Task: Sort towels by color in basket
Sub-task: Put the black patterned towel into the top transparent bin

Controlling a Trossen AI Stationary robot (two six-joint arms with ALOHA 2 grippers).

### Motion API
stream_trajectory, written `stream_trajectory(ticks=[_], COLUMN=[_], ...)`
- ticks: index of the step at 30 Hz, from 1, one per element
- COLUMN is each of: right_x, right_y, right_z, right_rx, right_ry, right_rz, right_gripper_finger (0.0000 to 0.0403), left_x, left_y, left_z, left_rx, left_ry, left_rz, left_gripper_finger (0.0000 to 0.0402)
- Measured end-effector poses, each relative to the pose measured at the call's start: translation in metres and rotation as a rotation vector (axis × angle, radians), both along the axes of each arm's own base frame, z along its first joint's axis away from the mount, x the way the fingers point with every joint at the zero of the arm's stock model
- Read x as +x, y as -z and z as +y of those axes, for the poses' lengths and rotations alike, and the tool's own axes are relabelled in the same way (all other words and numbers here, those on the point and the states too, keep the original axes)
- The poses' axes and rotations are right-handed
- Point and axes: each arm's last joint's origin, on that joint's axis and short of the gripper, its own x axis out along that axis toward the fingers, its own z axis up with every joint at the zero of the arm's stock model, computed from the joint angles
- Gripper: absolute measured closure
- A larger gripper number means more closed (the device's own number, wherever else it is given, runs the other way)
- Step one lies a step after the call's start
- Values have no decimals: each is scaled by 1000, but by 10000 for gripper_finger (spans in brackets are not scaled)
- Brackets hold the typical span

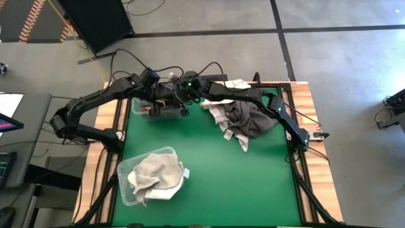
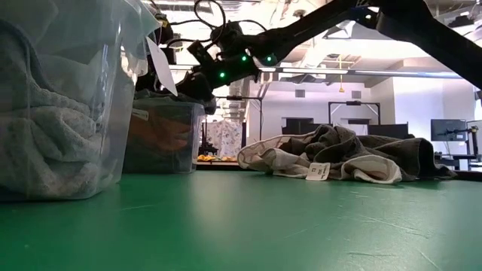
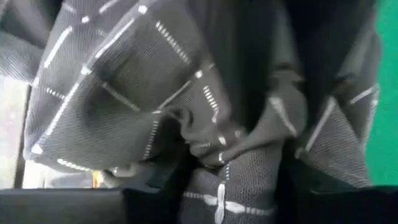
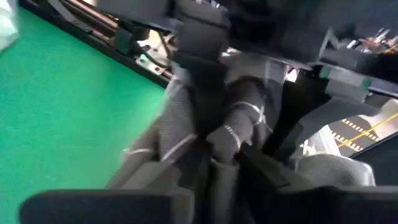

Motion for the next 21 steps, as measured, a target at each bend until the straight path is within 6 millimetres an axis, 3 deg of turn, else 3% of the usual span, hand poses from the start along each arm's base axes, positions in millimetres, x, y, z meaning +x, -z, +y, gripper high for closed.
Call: stream_trajectory(ticks=[9, 14, 21], right_x=[-23, -48, -84], right_y=[-45, -66, -77], right_z=[21, 34, 44], right_rx=[-27, -80, -43], right_ry=[-12, 61, 139], right_rz=[91, 262, 523], right_gripper_finger=[168, 158, 164], left_x=[-6, 1, 11], left_y=[15, 40, 73], left_z=[20, 34, 44], left_rx=[-114, -187, -316], left_ry=[-33, -56, -62], left_rz=[-2, 68, 154], left_gripper_finger=[336, 348, 348])
